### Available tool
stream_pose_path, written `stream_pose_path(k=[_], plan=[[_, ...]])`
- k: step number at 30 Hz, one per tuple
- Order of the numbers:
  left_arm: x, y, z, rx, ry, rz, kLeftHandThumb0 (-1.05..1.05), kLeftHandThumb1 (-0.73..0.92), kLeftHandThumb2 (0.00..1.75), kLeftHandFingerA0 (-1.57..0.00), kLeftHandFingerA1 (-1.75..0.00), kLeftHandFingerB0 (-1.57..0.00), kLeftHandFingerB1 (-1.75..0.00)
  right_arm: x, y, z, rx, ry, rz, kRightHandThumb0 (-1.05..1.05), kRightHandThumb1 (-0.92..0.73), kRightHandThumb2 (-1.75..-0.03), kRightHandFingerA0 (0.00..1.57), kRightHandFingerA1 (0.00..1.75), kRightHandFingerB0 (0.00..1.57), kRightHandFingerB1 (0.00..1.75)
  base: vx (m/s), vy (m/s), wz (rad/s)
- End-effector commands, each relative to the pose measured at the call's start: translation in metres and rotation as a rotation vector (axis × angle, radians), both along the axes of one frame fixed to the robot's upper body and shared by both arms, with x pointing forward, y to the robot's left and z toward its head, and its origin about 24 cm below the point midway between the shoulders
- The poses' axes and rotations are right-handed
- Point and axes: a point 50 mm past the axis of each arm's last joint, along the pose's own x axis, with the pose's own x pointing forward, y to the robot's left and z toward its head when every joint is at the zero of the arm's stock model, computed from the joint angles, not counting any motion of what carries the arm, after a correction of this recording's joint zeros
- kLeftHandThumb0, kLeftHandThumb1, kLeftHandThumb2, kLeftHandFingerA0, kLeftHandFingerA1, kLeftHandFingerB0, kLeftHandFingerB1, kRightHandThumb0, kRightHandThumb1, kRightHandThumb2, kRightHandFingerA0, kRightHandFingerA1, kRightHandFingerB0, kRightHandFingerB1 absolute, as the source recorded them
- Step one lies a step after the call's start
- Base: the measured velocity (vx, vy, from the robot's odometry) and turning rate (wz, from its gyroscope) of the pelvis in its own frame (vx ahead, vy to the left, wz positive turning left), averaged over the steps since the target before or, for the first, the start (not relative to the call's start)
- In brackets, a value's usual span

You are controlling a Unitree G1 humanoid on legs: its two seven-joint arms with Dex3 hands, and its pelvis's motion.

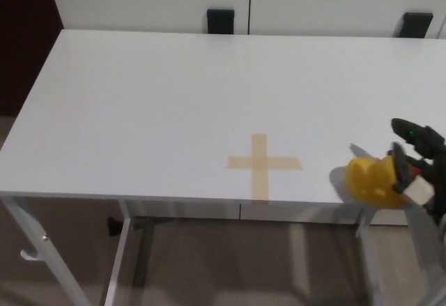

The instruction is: The robot uses its right hand to push the yellow duck toy to the center of the white desk.

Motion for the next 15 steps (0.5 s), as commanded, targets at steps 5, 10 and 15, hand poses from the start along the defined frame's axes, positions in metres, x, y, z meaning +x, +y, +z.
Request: stream_pose_path(k=[5, 10, 15], plan=[[-0.003, -0.003, -0.001, -0.006, -0.026, -0.037, 0.01, -0.53, 1.44, -1.44, -0.87, -1.52, -0.83, -0.008, 0.018, -0.014, -0.011, 0.01, -0.233, -0.83, -0.92, -0.85, 0.0, 0.0, 0.01, 0.24, 0.0, 0.0, 0.0], [-0.003, -0.004, -0.002, -0.005, -0.025, -0.039, 0.02, -0.49, 1.45, -1.49, -0.84, -1.51, -0.83, -0.009, 0.025, -0.011, -0.077, -0.05, -0.341, -1.02, -0.83, -1.17, 0.0, 0.14, 0.0, 0.0, 0.0, 0.0, 0.0], [-0.008, -0.004, -0.004, -0.003, -0.018, -0.027, 0.08, -0.41, 1.38, -1.4, -0.92, -1.52, -0.9, -0.007, 0.046, -0.005, -0.234, -0.13, -0.487, -0.87, -0.92, -0.71, 0.0, 0.0, 0.0, 0.0, 0.0, 0.0, 0.0]])
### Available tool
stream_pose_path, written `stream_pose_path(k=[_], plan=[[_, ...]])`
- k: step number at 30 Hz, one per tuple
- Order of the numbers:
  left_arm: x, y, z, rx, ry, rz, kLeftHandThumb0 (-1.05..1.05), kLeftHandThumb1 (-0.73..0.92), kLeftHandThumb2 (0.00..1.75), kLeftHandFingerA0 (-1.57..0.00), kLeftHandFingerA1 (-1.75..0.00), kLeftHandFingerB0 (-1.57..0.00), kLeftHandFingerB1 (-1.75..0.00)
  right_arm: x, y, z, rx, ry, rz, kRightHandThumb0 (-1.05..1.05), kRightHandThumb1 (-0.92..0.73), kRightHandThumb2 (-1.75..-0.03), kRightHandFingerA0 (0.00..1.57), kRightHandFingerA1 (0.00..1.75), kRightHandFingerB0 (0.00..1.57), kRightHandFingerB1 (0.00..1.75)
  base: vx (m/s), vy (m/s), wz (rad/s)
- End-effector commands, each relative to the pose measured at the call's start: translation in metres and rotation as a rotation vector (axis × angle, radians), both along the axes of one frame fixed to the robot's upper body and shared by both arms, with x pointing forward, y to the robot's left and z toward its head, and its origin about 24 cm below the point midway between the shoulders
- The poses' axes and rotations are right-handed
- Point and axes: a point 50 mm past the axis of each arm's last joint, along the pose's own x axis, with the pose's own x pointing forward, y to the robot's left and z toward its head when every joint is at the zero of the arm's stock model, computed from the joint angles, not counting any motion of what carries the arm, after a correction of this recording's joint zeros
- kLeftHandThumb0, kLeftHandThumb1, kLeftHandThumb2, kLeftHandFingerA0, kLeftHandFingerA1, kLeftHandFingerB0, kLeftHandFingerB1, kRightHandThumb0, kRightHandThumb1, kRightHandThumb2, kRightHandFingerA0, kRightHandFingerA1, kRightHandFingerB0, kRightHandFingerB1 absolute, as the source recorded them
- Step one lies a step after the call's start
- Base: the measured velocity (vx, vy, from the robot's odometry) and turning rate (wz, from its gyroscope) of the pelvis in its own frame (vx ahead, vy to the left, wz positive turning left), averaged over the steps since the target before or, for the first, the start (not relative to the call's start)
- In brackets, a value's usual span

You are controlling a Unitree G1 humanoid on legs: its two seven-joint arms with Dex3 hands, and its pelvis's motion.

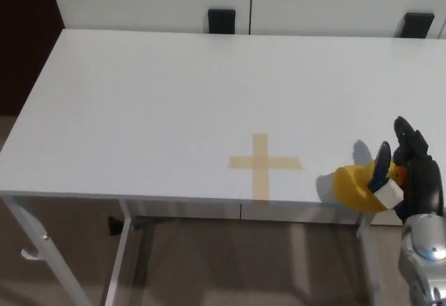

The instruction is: The robot uses its right hand to push the yellow duck toy to the center of the white desk.

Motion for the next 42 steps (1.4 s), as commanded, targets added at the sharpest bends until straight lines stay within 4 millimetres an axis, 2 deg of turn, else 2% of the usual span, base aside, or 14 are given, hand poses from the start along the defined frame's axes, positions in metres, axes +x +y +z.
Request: stream_pose_path(k=[1, 5, 6, 7, 8, 9, 10, 13, 14, 16, 35, 38, 39, 42], plan=[[-0.007, -0.002, -0.002, -0.002, -0.025, -0.025, 0.12, -0.52, 1.48, -1.46, -0.9, -1.49, -0.81, -0.003, 0.022, 0.005, -0.252, -0.093, -0.342, -1.05, -0.85, -1.17, 0.0, 0.23, 0.0, 0.07, 0.0, 0.0, 0.0], [-0.007, -0.003, -0.003, -0.015, -0.018, -0.02, 0.08, -0.37, 1.3, -1.33, -0.98, -1.47, -0.96, 0.002, 0.037, 0.013, -0.265, -0.121, -0.367, -1.05, -0.84, -1.17, 0.0, 0.16, 0.0, 0.04, 0.0, 0.0, 0.0], [-0.008, -0.004, -0.004, -0.019, -0.015, -0.021, 0.12, -0.57, 1.44, -1.36, -1.01, -1.41, -0.93, 0.004, 0.041, 0.015, -0.262, -0.135, -0.369, -1.05, -0.84, -1.16, 0.0, 0.17, 0.0, 0.04, 0.0, 0.0, 0.0], [-0.008, -0.004, -0.004, -0.022, -0.014, -0.021, 0.12, -0.57, 1.44, -1.36, -1.01, -1.41, -0.93, 0.004, 0.044, 0.016, -0.261, -0.143, -0.371, -1.05, -0.84, -1.16, 0.0, 0.17, 0.0, 0.04, 0.0, 0.0, 0.0], [-0.008, -0.005, -0.004, -0.027, -0.016, -0.021, 0.11, -0.56, 1.45, -1.44, -0.92, -1.51, -0.8, 0.005, 0.047, 0.018, -0.247, -0.149, -0.367, -0.83, -0.91, -0.79, 0.0, 0.0, 0.0, 0.0, 0.0, 0.0, 0.0], [-0.008, -0.005, -0.004, -0.03, -0.018, -0.02, 0.11, -0.56, 1.45, -1.44, -0.92, -1.51, -0.8, 0.006, 0.049, 0.019, -0.238, -0.153, -0.364, -0.83, -0.91, -0.79, 0.0, 0.0, 0.0, 0.0, 0.0, 0.0, 0.0], [-0.008, -0.005, -0.004, -0.03, -0.017, -0.019, 0.19, -0.54, 1.51, -1.44, -0.9, -1.5, -0.79, 0.007, 0.054, 0.021, -0.232, -0.167, -0.355, -1.05, -0.83, -1.14, 0.0, 0.14, 0.0, 0.03, 0.0, 0.0, 0.0], [-0.006, -0.004, -0.003, -0.029, -0.018, -0.02, 0.16, -0.58, 1.56, -1.42, -0.88, -1.51, -0.79, 0.01, 0.065, 0.027, -0.216, -0.201, -0.337, -1.05, -0.82, -1.11, 0.0, 0.13, 0.0, 0.01, 0.0, 0.0, 0.0], [-0.005, -0.005, -0.003, -0.026, -0.018, -0.027, 0.07, -0.41, 1.38, -1.48, -0.86, -1.51, -0.89, 0.012, 0.071, 0.03, -0.189, -0.216, -0.313, -1.05, -0.83, -1.11, 0.0, 0.13, 0.0, 0.0, 0.0, 0.0, 0.0], [-0.004, -0.005, -0.003, -0.028, -0.019, -0.03, 0.16, -0.51, 1.44, -1.5, -0.85, -1.5, -0.82, 0.013, 0.078, 0.033, -0.154, -0.231, -0.275, -1.05, -0.83, -1.13, 0.0, 0.14, 0.0, 0.01, 0.0, 0.0, 0.0], [0.002, -0.017, -0.009, -0.087, -0.003, -0.036, 0.18, -0.51, 1.36, -1.56, -0.81, -1.54, -0.83, 0.01, 0.116, 0.035, -0.025, -0.265, -0.135, -0.98, -0.76, -1.04, 0.0, 0.12, 0.0, 0.0, 0.0, 0.0, 0.0], [0.004, -0.019, -0.01, -0.093, 0.001, -0.034, 0.19, -0.52, 1.38, -1.5, -0.83, -1.57, -0.79, 0.008, 0.119, 0.032, -0.013, -0.254, -0.126, -0.98, -0.76, -1.04, 0.0, 0.13, 0.0, 0.0, 0.0, 0.0, 0.0], [0.004, -0.02, -0.01, -0.104, -0.005, -0.011, 0.41, -0.56, 1.65, -1.4, -1.03, -1.52, -0.95, 0.007, 0.121, 0.03, -0.014, -0.249, -0.119, -0.96, -0.75, -1.03, 0.0, 0.12, 0.0, 0.0, 0.0, 0.0, 0.0], [0.004, -0.02, -0.011, -0.121, -0.015, 0.024, 0.41, -0.56, 1.65, -1.4, -1.03, -1.52, -0.95, 0.004, 0.125, 0.026, -0.017, -0.243, -0.11, -0.96, -0.75, -1.03, 0.0, 0.12, 0.0, 0.0, 0.0, 0.0, 0.0]])
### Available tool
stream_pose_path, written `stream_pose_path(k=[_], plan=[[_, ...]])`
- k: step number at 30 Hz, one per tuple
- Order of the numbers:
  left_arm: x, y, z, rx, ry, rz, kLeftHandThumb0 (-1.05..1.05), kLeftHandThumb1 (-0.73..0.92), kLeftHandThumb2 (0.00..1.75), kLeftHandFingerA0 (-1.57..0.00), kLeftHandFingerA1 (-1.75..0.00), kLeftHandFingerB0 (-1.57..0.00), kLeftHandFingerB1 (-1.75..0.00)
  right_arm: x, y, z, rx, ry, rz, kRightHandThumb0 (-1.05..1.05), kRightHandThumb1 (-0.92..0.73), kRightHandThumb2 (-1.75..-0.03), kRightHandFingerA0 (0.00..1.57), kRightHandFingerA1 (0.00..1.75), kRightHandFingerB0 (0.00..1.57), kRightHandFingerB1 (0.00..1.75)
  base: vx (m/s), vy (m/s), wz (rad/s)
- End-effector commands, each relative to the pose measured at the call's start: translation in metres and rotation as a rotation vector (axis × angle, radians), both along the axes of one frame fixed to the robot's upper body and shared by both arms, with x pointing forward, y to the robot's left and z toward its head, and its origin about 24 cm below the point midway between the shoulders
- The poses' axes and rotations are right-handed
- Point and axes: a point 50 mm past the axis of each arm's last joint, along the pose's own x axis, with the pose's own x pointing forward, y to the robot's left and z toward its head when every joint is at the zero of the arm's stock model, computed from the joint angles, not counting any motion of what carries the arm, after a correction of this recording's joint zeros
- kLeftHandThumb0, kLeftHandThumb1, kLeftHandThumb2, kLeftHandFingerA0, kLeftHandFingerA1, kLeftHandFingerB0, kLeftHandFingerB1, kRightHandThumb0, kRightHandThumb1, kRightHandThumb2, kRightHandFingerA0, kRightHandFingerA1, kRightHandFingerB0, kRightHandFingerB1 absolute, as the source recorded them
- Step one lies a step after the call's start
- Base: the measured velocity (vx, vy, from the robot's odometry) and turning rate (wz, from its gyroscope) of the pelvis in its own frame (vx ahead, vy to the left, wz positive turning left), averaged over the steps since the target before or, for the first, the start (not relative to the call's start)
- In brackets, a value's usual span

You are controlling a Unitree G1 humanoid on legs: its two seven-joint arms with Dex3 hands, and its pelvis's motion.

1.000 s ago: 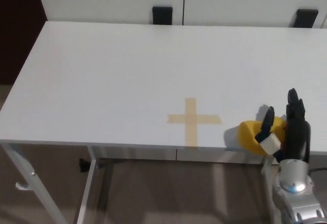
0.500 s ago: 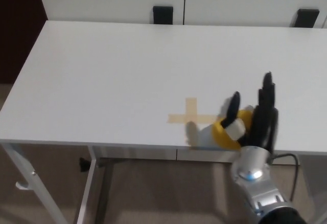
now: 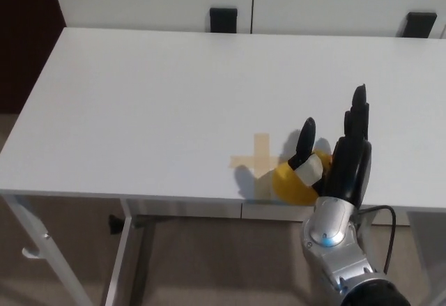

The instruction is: The robot uses its right hand to push the yellow duck toy to the center of the white desk.

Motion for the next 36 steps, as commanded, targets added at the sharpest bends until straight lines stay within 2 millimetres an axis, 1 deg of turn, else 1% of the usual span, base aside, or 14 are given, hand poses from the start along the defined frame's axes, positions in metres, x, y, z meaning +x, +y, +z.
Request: stream_pose_path(k=[1, 3, 5, 6, 7, 8, 14, 15, 22, 30, 31, 34, 35, 36], plan=[[0.003, -0.002, 0.0, -0.052, -0.031, 0.027, 0.45, -0.54, 1.67, -1.38, -1.02, -1.5, -0.94, -0.007, 0.025, 0.0, 0.059, -0.032, 0.044, -0.95, -0.74, -1.02, 0.0, 0.12, 0.0, 0.0, 0.0, 0.0, 0.0], [0.004, -0.002, 0.001, -0.05, -0.032, 0.025, 0.44, -0.48, 1.48, -1.42, -0.89, -1.55, -0.79, -0.011, 0.025, -0.006, 0.07, -0.017, 0.043, -0.96, -0.75, -1.03, 0.0, 0.11, 0.0, 0.0, 0.0, 0.0, 0.0], [0.004, -0.001, 0.001, -0.054, -0.035, 0.035, 0.44, -0.48, 1.48, -1.42, -0.89, -1.55, -0.79, -0.014, 0.024, -0.012, 0.075, -0.003, 0.041, -0.96, -0.75, -1.03, 0.0, 0.11, 0.0, 0.0, 0.0, 0.0, 0.0], [0.005, -0.001, 0.002, -0.053, -0.037, 0.035, 0.51, -0.51, 1.7, -1.39, -1.0, -1.48, -0.94, -0.015, 0.023, -0.014, 0.082, 0.005, 0.037, -0.99, -0.77, -1.06, 0.0, 0.11, 0.0, 0.0, 0.0, 0.0, 0.0], [0.005, -0.001, 0.002, -0.051, -0.039, 0.034, 0.51, -0.51, 1.7, -1.39, -1.0, -1.48, -0.94, -0.015, 0.022, -0.014, 0.087, 0.009, 0.035, -0.99, -0.77, -1.06, 0.0, 0.11, 0.0, 0.0, 0.0, 0.0, 0.0], [0.006, -0.001, 0.002, -0.045, -0.04, 0.025, 0.41, -0.48, 1.44, -1.44, -0.87, -1.53, -0.81, -0.015, 0.021, -0.015, 0.097, 0.009, 0.03, -1.0, -0.77, -1.06, 0.0, 0.11, 0.0, 0.0, 0.0, 0.0, 0.0], [0.008, -0.002, 0.002, -0.035, -0.042, 0.001, 0.35, -0.49, 1.43, -1.45, -0.88, -1.53, -0.81, -0.013, 0.02, -0.013, 0.13, 0.003, 0.032, -0.97, -0.75, -1.04, 0.0, 0.11, 0.0, 0.0, 0.0, 0.0, 0.0], [0.008, -0.003, 0.002, -0.037, -0.044, 0.004, 0.36, -0.58, 1.69, -1.45, -0.99, -1.52, -0.93, -0.013, 0.021, -0.012, 0.131, -0.001, 0.035, -0.92, -0.67, -0.99, 0.0, 0.17, 0.08, 0.05, 0.0, 0.0, 0.0], [0.011, -0.006, 0.002, -0.036, -0.048, -0.004, 0.32, -0.47, 1.58, -1.49, -0.89, -1.56, -0.87, -0.016, 0.036, -0.014, 0.151, 0.02, 0.121, -0.97, -0.79, -1.06, 0.0, 0.11, 0.0, 0.0, 0.0, 0.0, 0.0], [0.016, -0.011, 0.001, -0.055, -0.046, 0.002, 0.54, -0.5, 1.75, -1.49, -0.94, -1.54, -0.95, -0.014, 0.053, -0.012, 0.17, 0.053, 0.239, -0.98, -0.8, -1.08, 0.0, 0.09, 0.0, 0.0, 0.0, 0.0, 0.0], [0.019, -0.012, 0.001, -0.05, -0.05, -0.014, 0.1, -0.17, 0.89, -1.44, -1.26, -1.41, -1.23, -0.013, 0.056, -0.011, 0.171, 0.076, 0.283, -1.02, -0.85, -1.12, 0.0, 0.06, 0.0, 0.0, 0.0, 0.0, 0.0], [0.02, -0.013, 0.001, -0.045, -0.052, -0.027, 0.1, -0.16, 0.89, -1.44, -1.26, -1.41, -1.24, -0.012, 0.059, -0.012, 0.178, 0.096, 0.305, -1.03, -0.86, -1.13, 0.0, 0.05, 0.0, 0.0, 0.0, 0.0, 0.0], [0.021, -0.014, 0.001, -0.039, -0.049, -0.038, 0.22, -0.44, 1.26, -1.57, -0.85, -1.57, -0.9, -0.012, 0.059, -0.012, 0.181, 0.103, 0.309, -1.03, -0.86, -1.14, 0.0, 0.06, 0.0, 0.0, 0.0, 0.0, 0.0], [0.021, -0.014, 0.001, -0.039, -0.049, -0.038, 0.22, -0.44, 1.26, -1.57, -0.85, -1.57, -0.9, -0.012, 0.059, -0.012, 0.181, 0.103, 0.309, -1.03, -0.86, -1.14, 0.0, 0.06, 0.0, 0.0, 0.0, 0.0, 0.0]])
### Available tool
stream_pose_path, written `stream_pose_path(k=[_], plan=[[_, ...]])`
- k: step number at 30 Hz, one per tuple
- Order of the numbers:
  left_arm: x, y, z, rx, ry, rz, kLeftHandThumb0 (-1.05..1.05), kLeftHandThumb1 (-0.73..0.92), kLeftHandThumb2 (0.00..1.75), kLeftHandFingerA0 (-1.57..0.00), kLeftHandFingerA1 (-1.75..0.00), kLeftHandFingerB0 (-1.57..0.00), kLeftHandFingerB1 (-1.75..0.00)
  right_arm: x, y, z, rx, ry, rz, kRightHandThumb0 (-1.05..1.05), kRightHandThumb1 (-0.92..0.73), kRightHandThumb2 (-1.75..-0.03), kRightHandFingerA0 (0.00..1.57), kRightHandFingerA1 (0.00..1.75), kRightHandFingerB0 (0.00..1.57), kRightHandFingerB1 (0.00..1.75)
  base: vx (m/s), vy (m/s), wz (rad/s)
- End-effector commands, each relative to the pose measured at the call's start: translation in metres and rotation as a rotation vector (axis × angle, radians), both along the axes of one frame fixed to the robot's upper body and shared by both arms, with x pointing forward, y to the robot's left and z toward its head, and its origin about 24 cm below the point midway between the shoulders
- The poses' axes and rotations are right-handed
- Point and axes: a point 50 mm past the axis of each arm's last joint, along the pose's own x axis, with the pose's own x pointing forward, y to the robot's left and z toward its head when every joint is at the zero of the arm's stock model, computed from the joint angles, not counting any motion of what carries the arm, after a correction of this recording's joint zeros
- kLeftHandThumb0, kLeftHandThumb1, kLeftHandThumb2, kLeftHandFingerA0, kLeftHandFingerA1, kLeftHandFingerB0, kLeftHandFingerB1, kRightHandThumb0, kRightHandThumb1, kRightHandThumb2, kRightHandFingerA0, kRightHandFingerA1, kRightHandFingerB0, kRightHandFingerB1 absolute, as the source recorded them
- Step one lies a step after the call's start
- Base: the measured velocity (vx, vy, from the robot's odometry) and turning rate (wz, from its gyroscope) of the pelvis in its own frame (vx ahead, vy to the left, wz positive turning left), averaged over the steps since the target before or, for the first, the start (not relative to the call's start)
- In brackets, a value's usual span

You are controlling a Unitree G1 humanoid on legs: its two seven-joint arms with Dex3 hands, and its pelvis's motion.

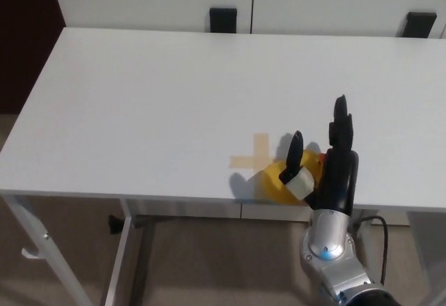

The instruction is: The robot uses its right hand to push the yellow duck toy to the center of the white desk.

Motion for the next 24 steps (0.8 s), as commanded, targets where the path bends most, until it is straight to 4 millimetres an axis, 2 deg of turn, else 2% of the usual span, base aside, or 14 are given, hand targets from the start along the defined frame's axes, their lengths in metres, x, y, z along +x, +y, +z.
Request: stream_pose_path(k=[1, 5, 6, 8, 9, 11, 12, 20, 24], plan=[[0.004, -0.003, 0.0, 0.007, -0.001, -0.031, 0.1, -0.15, 0.89, -1.41, -1.25, -1.39, -1.22, -0.008, 0.053, 0.0, 0.143, 0.087, 0.172, -1.01, -0.83, -1.11, 0.0, 0.09, 0.0, 0.0, 0.0, 0.0, 0.0], [0.005, -0.004, 0.0, 0.003, -0.001, -0.027, 0.1, -0.15, 0.89, -1.41, -1.25, -1.39, -1.22, -0.009, 0.056, -0.001, 0.17, 0.1, 0.19, -1.01, -0.83, -1.11, 0.0, 0.09, 0.0, 0.0, 0.0, 0.0, 0.0], [0.005, -0.004, 0.0, -0.002, -0.002, -0.025, 0.37, -0.48, 1.68, -1.51, -0.89, -1.53, -0.9, -0.01, 0.057, -0.002, 0.173, 0.105, 0.196, -1.0, -0.83, -1.1, 0.0, 0.11, 0.0, 0.0, 0.0, 0.0, 0.0], [0.005, -0.005, 0.0, -0.006, -0.004, -0.024, 0.37, -0.48, 1.68, -1.51, -0.89, -1.53, -0.9, -0.011, 0.058, -0.003, 0.175, 0.108, 0.201, -1.0, -0.83, -1.1, 0.0, 0.11, 0.0, 0.0, 0.0, 0.0, 0.0], [0.007, -0.006, -0.001, -0.017, -0.004, -0.015, 0.46, -0.53, 1.71, -1.48, -0.98, -1.51, -0.96, -0.013, 0.06, -0.007, 0.178, 0.126, 0.211, -0.96, -0.82, -1.1, 0.0, 0.08, 0.0, 0.0, 0.0, 0.0, 0.0], [0.007, -0.007, -0.001, -0.021, -0.003, -0.012, 0.46, -0.53, 1.71, -1.48, -0.98, -1.51, -0.96, -0.014, 0.061, -0.008, 0.179, 0.133, 0.215, -0.96, -0.82, -1.1, 0.0, 0.08, 0.0, 0.0, 0.0, 0.0, 0.0], [0.007, -0.008, -0.001, -0.02, -0.004, -0.02, 0.38, -0.46, 1.62, -1.57, -0.83, -1.57, -0.84, -0.015, 0.061, -0.009, 0.181, 0.133, 0.219, -0.96, -0.82, -1.08, 0.0, 0.06, 0.0, 0.01, 0.0, 0.0, 0.0], [0.011, -0.013, -0.002, -0.033, -0.002, -0.041, 0.41, -0.43, 1.7, -1.49, -0.87, -1.54, -0.87, -0.01, 0.065, -0.003, 0.185, 0.13, 0.252, -0.95, -0.82, -1.09, 0.0, 0.09, 0.0, 0.0, 0.0, 0.0, 0.0], [0.013, -0.015, -0.002, -0.036, -0.005, -0.051, 0.41, -0.45, 1.67, -1.47, -0.84, -1.52, -0.85, -0.007, 0.066, 0.001, 0.191, 0.133, 0.27, -0.95, -0.83, -1.1, 0.0, 0.08, 0.0, 0.0, 0.0, 0.0, 0.0]])
